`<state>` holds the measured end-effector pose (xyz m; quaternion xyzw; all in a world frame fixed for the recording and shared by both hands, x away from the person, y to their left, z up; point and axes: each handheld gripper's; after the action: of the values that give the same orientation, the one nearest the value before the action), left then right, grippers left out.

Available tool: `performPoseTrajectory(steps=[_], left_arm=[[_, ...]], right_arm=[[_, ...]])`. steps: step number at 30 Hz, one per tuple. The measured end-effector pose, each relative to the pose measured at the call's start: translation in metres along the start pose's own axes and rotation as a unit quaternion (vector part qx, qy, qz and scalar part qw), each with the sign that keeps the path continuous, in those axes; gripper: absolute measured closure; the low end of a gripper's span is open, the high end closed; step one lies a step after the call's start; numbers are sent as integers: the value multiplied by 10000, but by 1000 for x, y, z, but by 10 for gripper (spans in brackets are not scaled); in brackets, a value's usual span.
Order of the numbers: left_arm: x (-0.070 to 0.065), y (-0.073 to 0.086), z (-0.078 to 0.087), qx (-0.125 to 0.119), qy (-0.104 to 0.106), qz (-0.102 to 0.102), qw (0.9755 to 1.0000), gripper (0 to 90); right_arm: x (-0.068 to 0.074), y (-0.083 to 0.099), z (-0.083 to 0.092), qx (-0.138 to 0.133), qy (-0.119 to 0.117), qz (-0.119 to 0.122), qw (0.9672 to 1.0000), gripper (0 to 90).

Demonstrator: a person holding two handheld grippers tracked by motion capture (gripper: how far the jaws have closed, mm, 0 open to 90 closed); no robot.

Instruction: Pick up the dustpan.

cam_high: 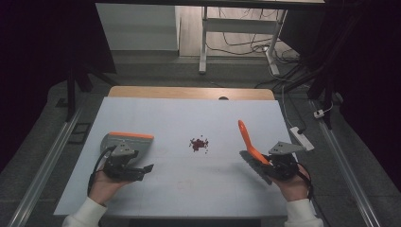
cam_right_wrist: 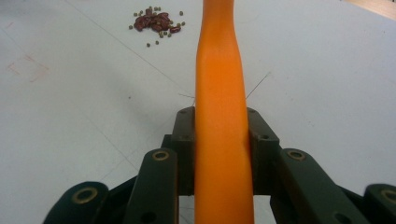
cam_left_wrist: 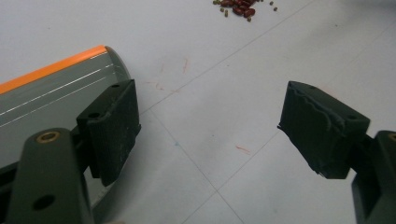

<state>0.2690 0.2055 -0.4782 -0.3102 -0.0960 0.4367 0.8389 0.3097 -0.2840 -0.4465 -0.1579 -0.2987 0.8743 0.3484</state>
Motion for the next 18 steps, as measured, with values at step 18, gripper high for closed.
performPoseTrajectory(steps=[18], left_arm=[[7, -17, 23, 251, -707, 497, 9959, 200]], right_arm=[[-1, 0, 5, -79, -12, -50, 10000, 699]])
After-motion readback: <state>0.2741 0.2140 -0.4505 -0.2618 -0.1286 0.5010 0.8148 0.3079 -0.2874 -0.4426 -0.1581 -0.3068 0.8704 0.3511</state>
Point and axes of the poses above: each handheld gripper's, and its own axes: z roughly backward along the jaws, y roughly out of its underside, x roughly to its left, and after that the axes turned 9 degrees about x, right-handed
